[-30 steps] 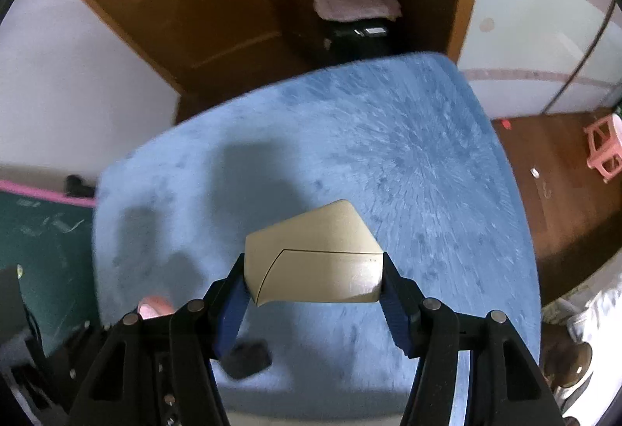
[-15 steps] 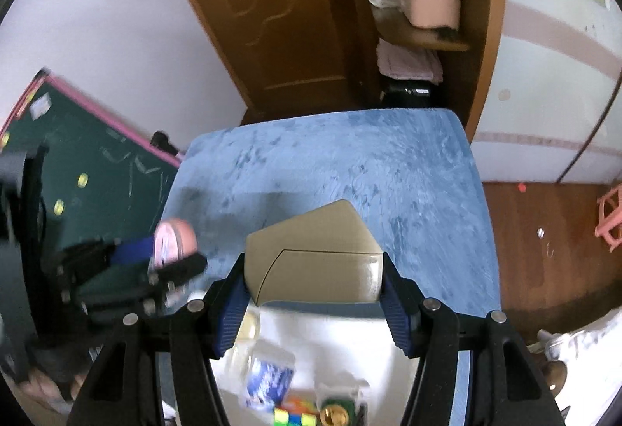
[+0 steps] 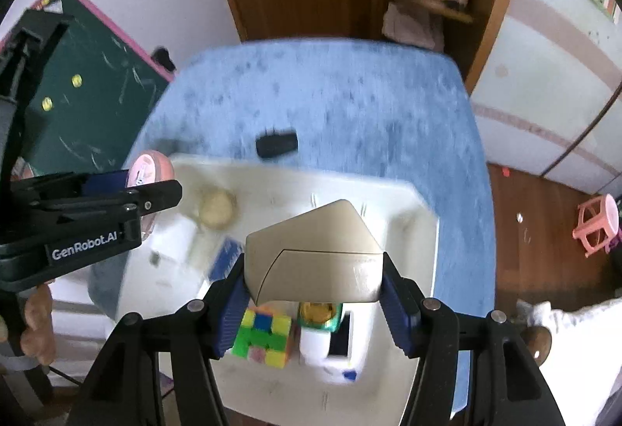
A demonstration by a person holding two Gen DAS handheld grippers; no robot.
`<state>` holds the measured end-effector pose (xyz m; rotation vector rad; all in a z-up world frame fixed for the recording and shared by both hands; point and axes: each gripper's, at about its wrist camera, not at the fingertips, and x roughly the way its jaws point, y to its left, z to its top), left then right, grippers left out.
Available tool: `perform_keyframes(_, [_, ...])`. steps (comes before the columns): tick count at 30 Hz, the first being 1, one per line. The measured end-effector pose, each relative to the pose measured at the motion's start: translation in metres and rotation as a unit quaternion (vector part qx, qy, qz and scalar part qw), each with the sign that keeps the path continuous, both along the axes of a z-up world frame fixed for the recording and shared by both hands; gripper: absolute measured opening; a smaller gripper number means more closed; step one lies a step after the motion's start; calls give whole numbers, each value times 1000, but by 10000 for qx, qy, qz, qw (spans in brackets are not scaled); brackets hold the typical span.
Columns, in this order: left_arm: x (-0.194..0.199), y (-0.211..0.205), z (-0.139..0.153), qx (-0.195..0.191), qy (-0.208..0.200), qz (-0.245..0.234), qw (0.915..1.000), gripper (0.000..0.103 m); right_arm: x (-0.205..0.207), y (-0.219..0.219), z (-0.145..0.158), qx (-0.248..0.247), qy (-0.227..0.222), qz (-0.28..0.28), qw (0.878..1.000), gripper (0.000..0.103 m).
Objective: Organize rigid objects
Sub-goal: 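Lower the pink dispenser into the tray with the left tool while the right tool places the soap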
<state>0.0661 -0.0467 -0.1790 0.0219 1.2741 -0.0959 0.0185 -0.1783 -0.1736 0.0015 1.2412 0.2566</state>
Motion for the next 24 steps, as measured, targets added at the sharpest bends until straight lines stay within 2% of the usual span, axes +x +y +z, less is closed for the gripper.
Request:
perform_keyframes(8, [-19, -14, -30, 328, 203, -84, 9992, 54, -23, 6, -40, -369, 295, -6, 9989, 62])
perform_keyframes(11, [-21, -18, -36, 402, 230, -129, 9988, 54, -26, 5, -51, -346, 453, -43, 9984, 62])
perform_keyframes(24, [-21, -19, -44, 543, 284, -144, 9980, 55, -21, 6, -61, -406, 623, -122, 9972, 64])
